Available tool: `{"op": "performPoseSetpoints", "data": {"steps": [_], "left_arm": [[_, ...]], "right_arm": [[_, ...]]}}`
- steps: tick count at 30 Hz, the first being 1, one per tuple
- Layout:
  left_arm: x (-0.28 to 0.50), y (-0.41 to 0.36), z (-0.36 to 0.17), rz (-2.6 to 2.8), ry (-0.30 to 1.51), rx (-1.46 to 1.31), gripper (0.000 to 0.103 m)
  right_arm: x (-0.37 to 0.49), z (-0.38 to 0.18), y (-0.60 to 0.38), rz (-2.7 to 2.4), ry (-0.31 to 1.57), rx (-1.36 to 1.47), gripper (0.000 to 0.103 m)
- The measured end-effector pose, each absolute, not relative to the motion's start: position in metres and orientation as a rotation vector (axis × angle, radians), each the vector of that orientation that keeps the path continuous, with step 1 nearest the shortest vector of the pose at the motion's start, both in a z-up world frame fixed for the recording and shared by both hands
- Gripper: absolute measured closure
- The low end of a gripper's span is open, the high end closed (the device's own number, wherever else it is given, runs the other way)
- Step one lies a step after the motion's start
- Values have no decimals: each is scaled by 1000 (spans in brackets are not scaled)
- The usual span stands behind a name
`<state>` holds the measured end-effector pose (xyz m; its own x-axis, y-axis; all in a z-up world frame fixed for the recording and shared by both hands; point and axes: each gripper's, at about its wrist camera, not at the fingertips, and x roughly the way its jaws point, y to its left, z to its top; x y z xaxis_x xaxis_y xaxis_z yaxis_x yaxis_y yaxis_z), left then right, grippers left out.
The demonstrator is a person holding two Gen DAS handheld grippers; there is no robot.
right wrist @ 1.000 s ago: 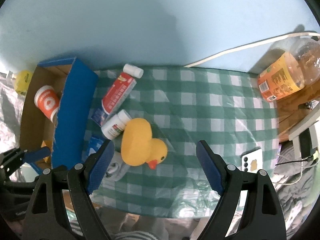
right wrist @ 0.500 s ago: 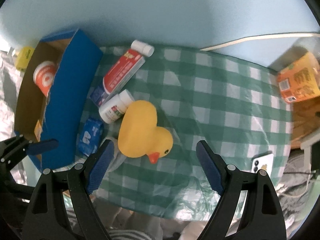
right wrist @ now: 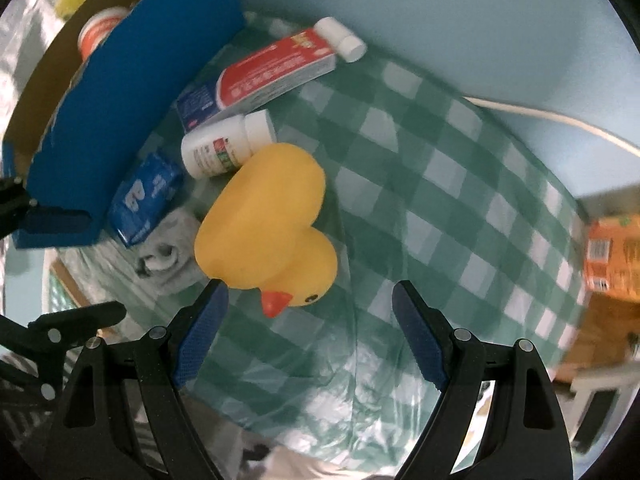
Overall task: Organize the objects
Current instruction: 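Move both grippers back toward the duck and grey sock, then grasp the yellow rubber duck with the right gripper while the left grasps the grey sock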
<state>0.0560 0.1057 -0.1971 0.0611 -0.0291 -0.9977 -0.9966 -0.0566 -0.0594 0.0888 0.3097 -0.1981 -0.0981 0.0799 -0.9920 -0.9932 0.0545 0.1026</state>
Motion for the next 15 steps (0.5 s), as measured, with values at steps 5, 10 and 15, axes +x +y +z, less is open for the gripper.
{"op": "performPoseSetpoints", "data": {"steps": [5, 10, 15], "left_arm": [[58, 105, -210, 1202, 1172, -1320, 36], [58, 106, -221, 1214, 1175, -1335, 36], [58, 109, -231, 1232, 1184, -1328, 36]], "right_arm": [[75, -211, 317, 1309, 1186, -1183, 19], [69, -224, 322, 1324, 1174, -1223, 18], [62, -232, 330, 1338, 1145, -1225, 19]]}}
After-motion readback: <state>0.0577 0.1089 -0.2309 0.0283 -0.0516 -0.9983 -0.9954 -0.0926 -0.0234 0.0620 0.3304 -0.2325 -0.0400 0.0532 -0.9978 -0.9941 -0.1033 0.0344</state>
